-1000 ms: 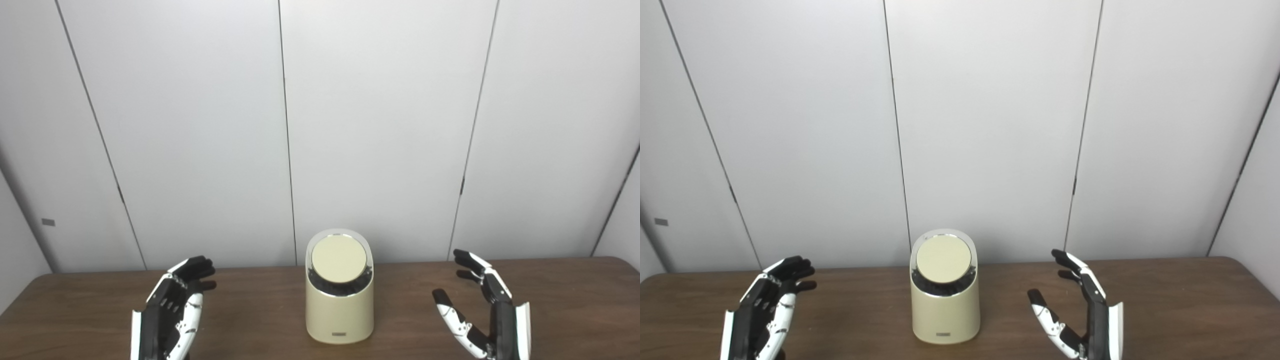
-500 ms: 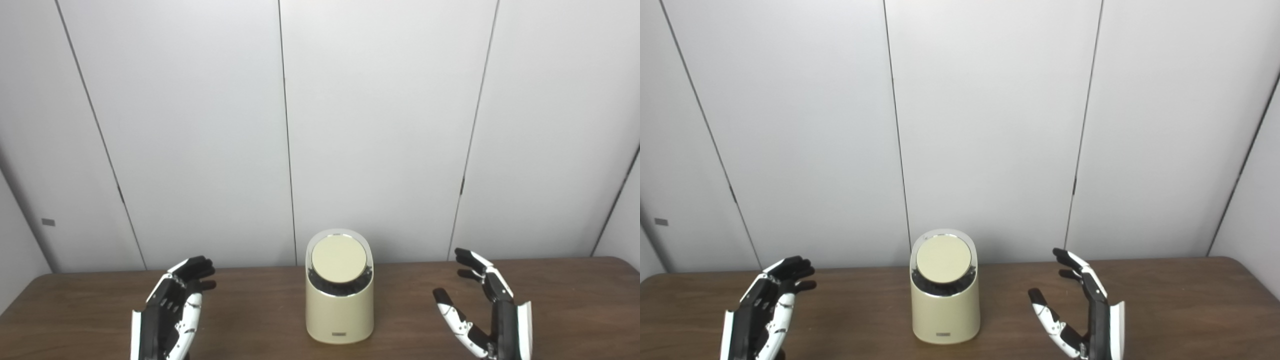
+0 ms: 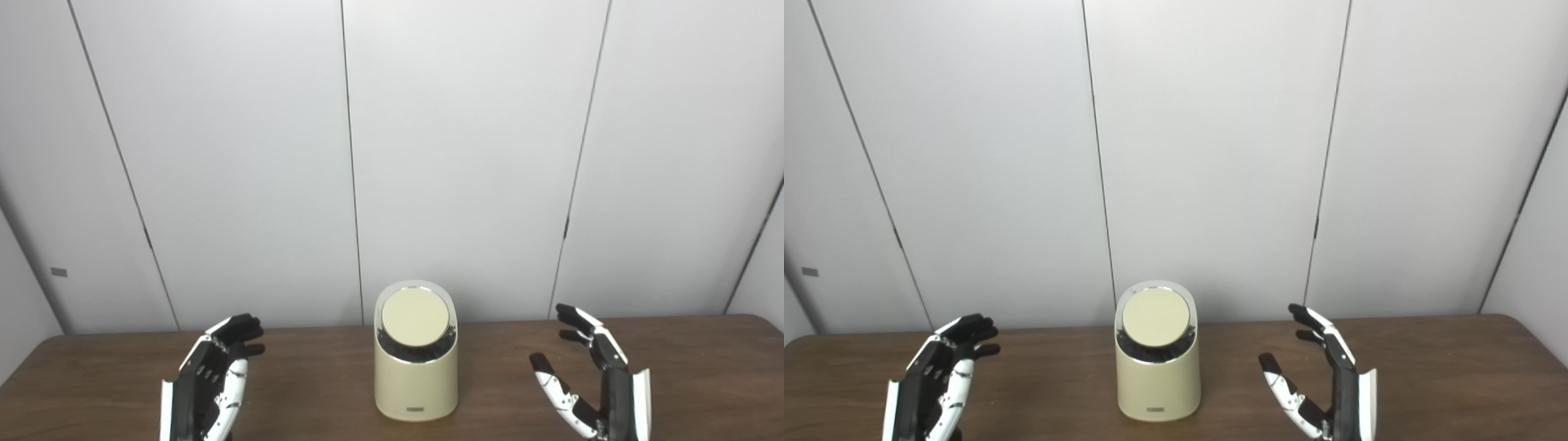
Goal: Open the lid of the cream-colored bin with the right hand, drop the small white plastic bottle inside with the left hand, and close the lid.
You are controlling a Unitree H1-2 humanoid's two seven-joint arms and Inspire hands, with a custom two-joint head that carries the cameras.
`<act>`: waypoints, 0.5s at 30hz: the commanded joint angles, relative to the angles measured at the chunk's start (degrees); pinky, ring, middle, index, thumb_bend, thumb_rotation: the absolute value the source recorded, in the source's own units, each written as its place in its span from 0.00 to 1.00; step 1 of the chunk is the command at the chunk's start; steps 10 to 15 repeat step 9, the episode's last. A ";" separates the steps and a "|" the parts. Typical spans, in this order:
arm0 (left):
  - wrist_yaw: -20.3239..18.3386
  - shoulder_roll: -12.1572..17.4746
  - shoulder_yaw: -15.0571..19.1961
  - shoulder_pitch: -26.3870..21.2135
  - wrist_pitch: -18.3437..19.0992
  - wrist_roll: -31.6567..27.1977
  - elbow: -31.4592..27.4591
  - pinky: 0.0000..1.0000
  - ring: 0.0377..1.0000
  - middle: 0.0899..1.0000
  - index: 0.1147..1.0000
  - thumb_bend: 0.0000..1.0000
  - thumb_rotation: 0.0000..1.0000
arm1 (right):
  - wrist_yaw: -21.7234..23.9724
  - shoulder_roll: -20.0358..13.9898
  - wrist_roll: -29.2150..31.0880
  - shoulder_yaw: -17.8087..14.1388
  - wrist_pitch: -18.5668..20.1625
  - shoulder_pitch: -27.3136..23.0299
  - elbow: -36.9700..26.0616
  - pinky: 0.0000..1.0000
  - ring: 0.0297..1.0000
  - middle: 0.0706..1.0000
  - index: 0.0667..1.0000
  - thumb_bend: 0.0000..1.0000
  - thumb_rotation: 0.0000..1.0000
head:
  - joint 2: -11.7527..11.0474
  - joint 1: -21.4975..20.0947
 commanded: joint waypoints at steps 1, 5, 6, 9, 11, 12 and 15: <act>-0.41 0.49 -0.03 -1.61 -1.60 0.20 -0.78 0.63 0.69 0.68 0.65 0.30 0.39 | -0.73 -0.67 -0.37 -0.20 -1.84 -2.09 -1.70 0.63 0.73 0.73 0.69 0.30 0.36 | -0.07 -0.01; -0.43 0.47 0.03 -1.66 -1.77 0.01 -0.52 0.64 0.69 0.68 0.65 0.29 0.39 | -0.94 -0.73 -0.36 -0.11 -1.84 -2.13 -1.71 0.64 0.73 0.73 0.69 0.30 0.35 | -0.05 0.00; -0.44 0.50 0.04 -1.66 -1.82 0.08 -0.47 0.63 0.69 0.68 0.65 0.29 0.38 | -0.85 -0.73 -0.28 -0.12 -1.84 -2.12 -1.73 0.64 0.73 0.73 0.69 0.30 0.35 | -0.05 0.00; -0.42 0.56 0.04 -1.66 -1.87 0.30 -0.37 0.64 0.69 0.68 0.66 0.30 0.39 | -0.96 -0.71 -0.50 -0.19 -1.84 -2.13 -1.64 0.64 0.73 0.73 0.69 0.30 0.36 | -0.08 -0.02; -0.42 0.56 0.04 -1.66 -1.87 0.30 -0.37 0.64 0.69 0.68 0.66 0.30 0.39 | -0.96 -0.71 -0.50 -0.19 -1.84 -2.13 -1.64 0.64 0.73 0.73 0.69 0.30 0.36 | -0.08 -0.02; -0.42 0.56 0.04 -1.66 -1.87 0.30 -0.37 0.64 0.69 0.68 0.66 0.30 0.39 | -0.96 -0.71 -0.50 -0.19 -1.84 -2.13 -1.64 0.64 0.73 0.73 0.69 0.30 0.36 | -0.08 -0.02; -0.42 0.56 0.04 -1.66 -1.87 0.30 -0.37 0.64 0.69 0.68 0.66 0.30 0.39 | -0.96 -0.71 -0.50 -0.19 -1.84 -2.13 -1.64 0.64 0.73 0.73 0.69 0.30 0.36 | -0.08 -0.02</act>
